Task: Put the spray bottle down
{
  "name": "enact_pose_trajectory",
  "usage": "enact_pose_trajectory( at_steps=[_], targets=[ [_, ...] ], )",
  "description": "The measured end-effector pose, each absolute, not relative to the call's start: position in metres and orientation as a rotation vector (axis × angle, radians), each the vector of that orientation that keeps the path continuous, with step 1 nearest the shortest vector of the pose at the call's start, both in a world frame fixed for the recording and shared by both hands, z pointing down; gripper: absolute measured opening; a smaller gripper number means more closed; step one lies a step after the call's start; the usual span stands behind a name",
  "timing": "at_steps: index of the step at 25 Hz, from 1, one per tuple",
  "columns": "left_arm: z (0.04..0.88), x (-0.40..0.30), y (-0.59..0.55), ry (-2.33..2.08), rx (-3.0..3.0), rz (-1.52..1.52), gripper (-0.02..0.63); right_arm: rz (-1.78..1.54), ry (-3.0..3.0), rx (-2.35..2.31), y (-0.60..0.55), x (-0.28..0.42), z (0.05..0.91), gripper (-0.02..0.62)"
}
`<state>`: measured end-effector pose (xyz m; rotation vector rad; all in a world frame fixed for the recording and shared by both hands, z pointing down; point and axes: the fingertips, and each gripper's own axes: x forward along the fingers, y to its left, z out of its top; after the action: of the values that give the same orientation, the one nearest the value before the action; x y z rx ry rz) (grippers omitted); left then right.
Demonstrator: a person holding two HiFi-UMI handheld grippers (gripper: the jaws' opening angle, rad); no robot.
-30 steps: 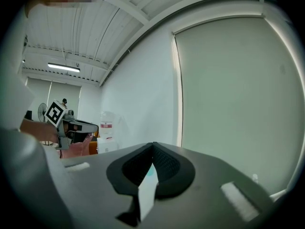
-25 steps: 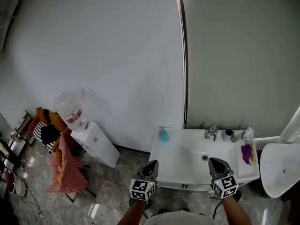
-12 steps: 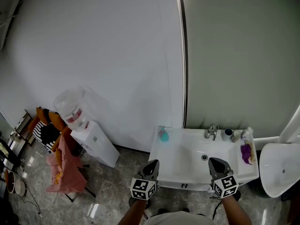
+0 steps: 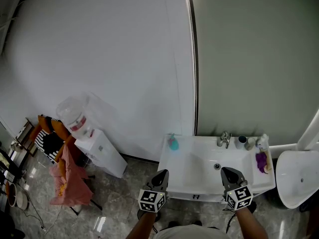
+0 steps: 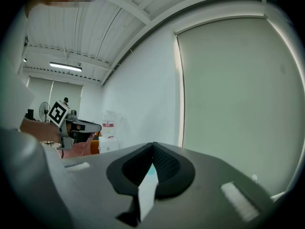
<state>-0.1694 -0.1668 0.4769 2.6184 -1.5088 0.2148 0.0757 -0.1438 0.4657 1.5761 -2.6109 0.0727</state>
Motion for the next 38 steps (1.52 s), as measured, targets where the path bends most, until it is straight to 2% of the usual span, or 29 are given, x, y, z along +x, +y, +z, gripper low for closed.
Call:
enact_pose_trajectory(
  at_steps=[38],
  targets=[
    [0.483,-0.155,-0.175,-1.530,2.588,0.210,0.006,0.039,-2.635,1.498,-0.156,0.081,0.468,0.011]
  ],
)
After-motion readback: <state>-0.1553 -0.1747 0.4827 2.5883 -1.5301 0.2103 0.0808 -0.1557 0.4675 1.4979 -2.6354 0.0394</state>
